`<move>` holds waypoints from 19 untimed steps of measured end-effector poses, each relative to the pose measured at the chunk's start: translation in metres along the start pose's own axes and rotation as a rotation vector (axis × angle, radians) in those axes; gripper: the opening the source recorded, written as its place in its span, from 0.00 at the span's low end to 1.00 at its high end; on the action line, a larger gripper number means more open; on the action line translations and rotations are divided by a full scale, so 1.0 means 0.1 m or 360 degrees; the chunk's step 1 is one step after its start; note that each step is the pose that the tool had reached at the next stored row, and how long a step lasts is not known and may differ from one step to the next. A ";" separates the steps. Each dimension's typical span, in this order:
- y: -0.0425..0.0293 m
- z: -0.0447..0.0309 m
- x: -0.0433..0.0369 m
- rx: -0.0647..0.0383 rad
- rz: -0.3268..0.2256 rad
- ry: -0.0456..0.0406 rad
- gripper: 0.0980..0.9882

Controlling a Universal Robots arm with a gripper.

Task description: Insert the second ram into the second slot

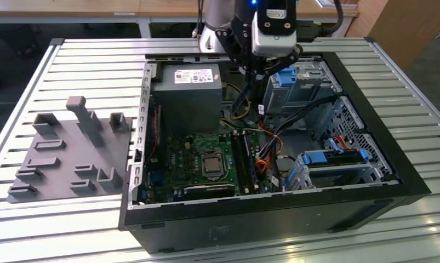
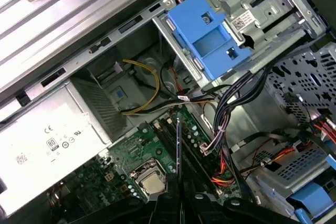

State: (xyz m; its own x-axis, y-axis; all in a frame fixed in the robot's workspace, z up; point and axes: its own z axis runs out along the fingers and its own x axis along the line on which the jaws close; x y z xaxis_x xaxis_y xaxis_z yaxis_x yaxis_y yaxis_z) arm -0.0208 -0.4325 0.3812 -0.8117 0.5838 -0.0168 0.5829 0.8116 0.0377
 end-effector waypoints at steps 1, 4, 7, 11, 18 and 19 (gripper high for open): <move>0.000 0.002 0.000 -0.0001 -0.0029 0.0001 0.04; 0.000 0.009 0.000 -0.0002 -0.0115 0.0004 0.04; 0.000 0.016 0.000 -0.0003 -0.0200 0.0008 0.04; -0.001 0.025 0.000 -0.0005 -0.0316 0.0012 0.04; -0.005 0.043 -0.001 -0.0008 -0.0466 0.0018 0.04; -0.006 0.045 -0.002 -0.0008 -0.0480 0.0018 0.04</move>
State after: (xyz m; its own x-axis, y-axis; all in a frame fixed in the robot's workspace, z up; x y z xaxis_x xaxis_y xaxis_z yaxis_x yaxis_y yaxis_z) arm -0.0209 -0.4330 0.3767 -0.9486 0.3160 -0.0168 0.3152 0.9483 0.0377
